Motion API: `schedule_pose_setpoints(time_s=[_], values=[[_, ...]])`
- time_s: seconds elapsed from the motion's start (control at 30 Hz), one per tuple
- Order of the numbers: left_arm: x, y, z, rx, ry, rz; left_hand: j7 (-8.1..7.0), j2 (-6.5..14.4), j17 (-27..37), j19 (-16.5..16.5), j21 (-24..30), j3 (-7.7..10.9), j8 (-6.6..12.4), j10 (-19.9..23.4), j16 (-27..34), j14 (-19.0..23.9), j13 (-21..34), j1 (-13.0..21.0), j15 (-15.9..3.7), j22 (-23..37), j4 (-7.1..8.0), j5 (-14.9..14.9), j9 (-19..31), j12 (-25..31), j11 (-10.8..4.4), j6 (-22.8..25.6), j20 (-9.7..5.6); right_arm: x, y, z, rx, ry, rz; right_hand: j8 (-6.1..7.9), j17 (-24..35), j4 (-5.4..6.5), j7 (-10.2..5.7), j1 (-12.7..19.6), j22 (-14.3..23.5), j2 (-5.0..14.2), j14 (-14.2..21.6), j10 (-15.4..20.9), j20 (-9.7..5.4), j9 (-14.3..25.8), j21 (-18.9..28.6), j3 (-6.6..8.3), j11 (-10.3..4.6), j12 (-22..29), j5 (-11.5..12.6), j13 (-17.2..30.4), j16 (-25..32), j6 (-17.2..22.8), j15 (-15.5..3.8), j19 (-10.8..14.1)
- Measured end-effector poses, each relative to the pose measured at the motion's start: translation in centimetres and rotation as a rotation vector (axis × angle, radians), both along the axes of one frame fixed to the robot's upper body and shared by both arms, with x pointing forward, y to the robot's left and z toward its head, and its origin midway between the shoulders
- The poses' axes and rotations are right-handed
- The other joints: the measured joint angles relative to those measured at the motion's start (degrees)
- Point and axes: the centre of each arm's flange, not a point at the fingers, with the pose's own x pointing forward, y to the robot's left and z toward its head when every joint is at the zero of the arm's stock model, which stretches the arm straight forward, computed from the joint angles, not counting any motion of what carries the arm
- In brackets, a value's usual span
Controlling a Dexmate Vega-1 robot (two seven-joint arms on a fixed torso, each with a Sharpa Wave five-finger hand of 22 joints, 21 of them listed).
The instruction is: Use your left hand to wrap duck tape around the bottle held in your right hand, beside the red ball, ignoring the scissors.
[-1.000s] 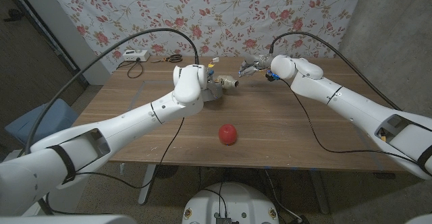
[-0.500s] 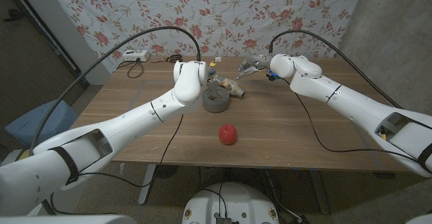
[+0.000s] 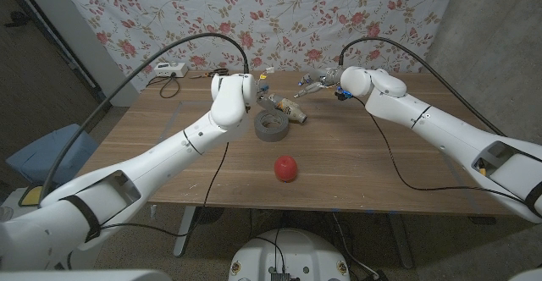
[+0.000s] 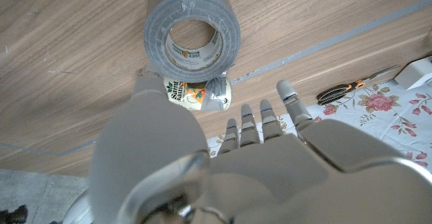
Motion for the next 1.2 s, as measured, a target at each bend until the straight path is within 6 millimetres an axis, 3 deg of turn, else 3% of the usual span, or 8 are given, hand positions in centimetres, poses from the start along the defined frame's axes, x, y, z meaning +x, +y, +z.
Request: schedule_pose_setpoints(time_s=[0.2, 0.37, 0.4, 0.63, 0.67, 0.73, 0.77, 1.2], values=[[-0.8, 0.8, 0.3, -0.079, -0.064, -0.073, -0.74, 0.46, -0.51, 0.00, -0.72, -0.43, 0.00, -1.25, 0.00, -1.15, -0.51, -0.45, 0.08, -0.29, 0.43, 0.02, -0.26, 0.00, -0.22, -0.74, 0.00, -0.1, -0.4, 0.3, 0.068, 0.008, 0.056, 0.00, -0.96, 0.44, 0.21, -0.84, -0.27, 0.25, -1.82, -1.38, 0.87, -0.26, -1.33, -0.52, 0.71, -0.42, 0.42, -0.53, 0.00, -1.03, 0.63, -0.87], [-0.9, -0.2, 0.8, -0.100, -0.129, -0.147, -1.48, 1.30, -0.93, 0.01, -1.86, -0.96, 0.00, -3.09, 0.00, -2.47, -0.99, -1.29, 0.04, -0.29, 0.96, 0.02, -0.27, 0.00, 0.04, -2.08, 0.00, 0.5, -1.6, 0.3, 0.103, 0.015, 0.039, 0.00, -1.71, 0.75, 0.17, -0.98, -0.27, 0.39, -2.65, -2.49, 0.85, -0.32, -2.32, -0.83, 0.60, -0.84, 0.46, -0.98, 0.00, -2.67, 0.64, -1.46], [-1.6, 1.8, 0.5, -0.155, -0.149, -0.144, -1.72, 1.29, -1.04, 0.01, -2.13, -1.03, 0.00, -3.59, 0.00, -2.98, -1.14, -1.28, 0.07, -0.29, 1.03, 0.02, -0.27, 0.00, 0.16, -2.39, 0.00, 0.0, -0.8, 0.6, 0.153, 0.014, 0.117, 0.00, -1.87, 0.75, 0.04, -0.98, -0.27, 0.39, -3.26, -2.80, 1.01, -0.48, -2.41, -0.83, 0.72, -0.84, 0.46, -1.05, 0.00, -3.04, 0.64, -1.62], [-2.2, 1.6, 1.0, -0.219, -0.249, -0.247, -2.60, 1.29, -2.02, 0.01, -3.88, -1.26, 0.00, -5.78, 0.00, -5.65, -2.04, -1.28, 0.33, -0.28, 1.26, 0.02, -0.31, 0.00, -0.08, -4.90, 0.00, 0.6, -1.8, 0.7, 0.229, 0.024, 0.138, 0.00, -3.32, 0.90, -0.11, -1.06, -0.27, 0.47, -5.72, -4.61, 0.90, -0.79, -4.11, -1.64, 0.52, -1.06, 0.82, -1.83, 0.00, -4.59, 1.27, -2.54], [-2.4, 3.2, 0.6, -0.255, -0.268, -0.242, -2.53, 1.29, -2.10, 0.01, -4.10, -1.27, 0.00, -5.78, 0.00, -5.85, -2.12, -1.28, 0.53, -0.28, 1.27, 0.02, -0.47, 0.00, -0.08, -5.06, 0.00, 0.7, -2.1, 0.7, 0.237, 0.025, 0.133, -0.01, -3.50, 0.76, -0.12, -1.06, -0.27, 0.47, -5.95, -5.03, 1.01, -0.79, -4.23, -1.78, 0.56, -1.06, 0.82, -1.88, 0.00, -4.59, 1.50, -2.64], [-2.5, 2.8, 0.8, -0.264, -0.286, -0.267, -2.67, 1.29, -2.32, 0.01, -4.44, -1.58, 0.01, -6.55, 0.00, -6.34, -2.31, -1.28, 0.21, -0.28, 1.42, -0.23, -0.54, 0.00, -0.01, -5.34, 0.00, 0.2, -1.5, 1.1, 0.299, 0.020, 0.211, 0.00, -3.81, 0.76, 0.08, -1.06, -0.27, 0.47, -6.44, -5.31, 1.00, -0.79, -4.56, -1.78, 0.42, -1.06, 0.82, -2.12, 0.00, -4.82, 1.55, -3.04], [-2.5, 3.9, 0.4, -0.277, -0.287, -0.251, -2.76, 1.27, -2.38, 0.01, -4.52, -1.77, 0.01, -6.76, 0.00, -6.56, -2.38, -1.29, 0.42, -0.28, 1.42, -0.37, -0.54, 0.00, -0.16, -5.43, 0.00, 0.1, -1.4, 1.2, 0.304, 0.020, 0.218, -0.01, -3.97, 0.76, -0.11, -1.06, -0.27, 0.47, -6.74, -5.32, 1.00, -0.79, -4.70, -1.78, 0.42, -1.06, 0.82, -2.12, 0.00, -5.03, 1.66, -3.04], [-2.9, 6.0, 0.4, -0.409, -0.422, -0.401, -3.89, 0.47, -3.33, 0.01, -6.22, -3.49, 0.01, -8.43, 0.00, -7.88, -3.37, -3.63, -0.09, -0.27, 2.54, -1.06, -0.53, 0.46, -0.82, -6.56, 0.00, 0.1, -2.6, 1.8, 0.466, 0.013, 0.305, 0.20, -5.39, 0.99, -0.31, -1.29, -0.26, 0.24, -8.90, -6.24, 0.00, -1.06, -6.18, -2.49, 0.73, -1.05, 1.18, -2.89, 0.00, -5.60, 1.95, -3.92]])
